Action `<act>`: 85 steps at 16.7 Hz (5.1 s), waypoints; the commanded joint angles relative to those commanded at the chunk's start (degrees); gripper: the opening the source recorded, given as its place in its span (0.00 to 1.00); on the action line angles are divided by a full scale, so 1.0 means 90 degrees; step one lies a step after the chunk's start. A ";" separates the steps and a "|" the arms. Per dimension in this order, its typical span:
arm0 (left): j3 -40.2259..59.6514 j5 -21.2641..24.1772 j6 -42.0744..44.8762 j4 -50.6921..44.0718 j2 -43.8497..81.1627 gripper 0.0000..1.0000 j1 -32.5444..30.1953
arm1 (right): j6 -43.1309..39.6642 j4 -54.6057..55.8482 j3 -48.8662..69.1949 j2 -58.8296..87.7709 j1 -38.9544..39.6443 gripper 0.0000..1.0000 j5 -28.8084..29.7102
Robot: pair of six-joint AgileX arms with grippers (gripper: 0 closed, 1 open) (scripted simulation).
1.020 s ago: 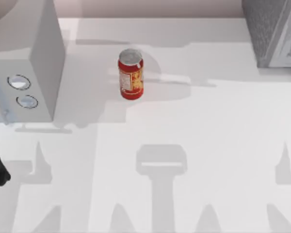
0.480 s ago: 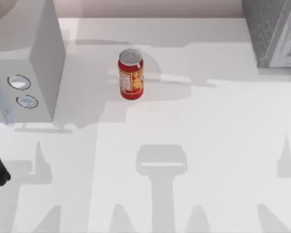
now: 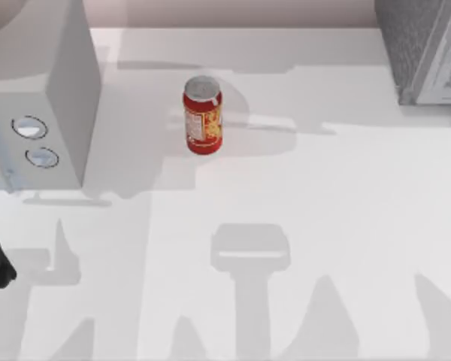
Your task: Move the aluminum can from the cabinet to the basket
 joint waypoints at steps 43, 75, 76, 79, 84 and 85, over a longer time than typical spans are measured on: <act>0.0000 0.0000 0.0000 0.0000 0.0000 1.00 0.0000 | 0.0033 -0.6591 0.9649 0.3617 -0.3585 1.00 -0.3511; 0.0000 0.0000 0.0000 0.0000 0.0000 1.00 0.0000 | -0.0066 -0.6989 0.9539 0.3312 0.5862 1.00 0.5948; 0.0000 0.0000 0.0000 0.0000 0.0000 1.00 0.0000 | -0.0066 -0.6989 0.9539 0.3312 0.5862 1.00 0.5948; 0.0000 0.0000 0.0000 0.0000 0.0000 1.00 0.0000 | -0.0151 -0.7037 0.9571 0.3197 0.5689 1.00 0.6073; 0.0000 0.0000 0.0000 0.0000 0.0000 1.00 0.0000 | -0.0140 -0.6836 1.0043 0.3853 0.5311 1.00 0.5742; 0.0000 0.0000 0.0000 0.0000 0.0000 1.00 0.0000 | -0.0135 -0.6791 1.0141 0.4010 0.5240 1.00 0.5648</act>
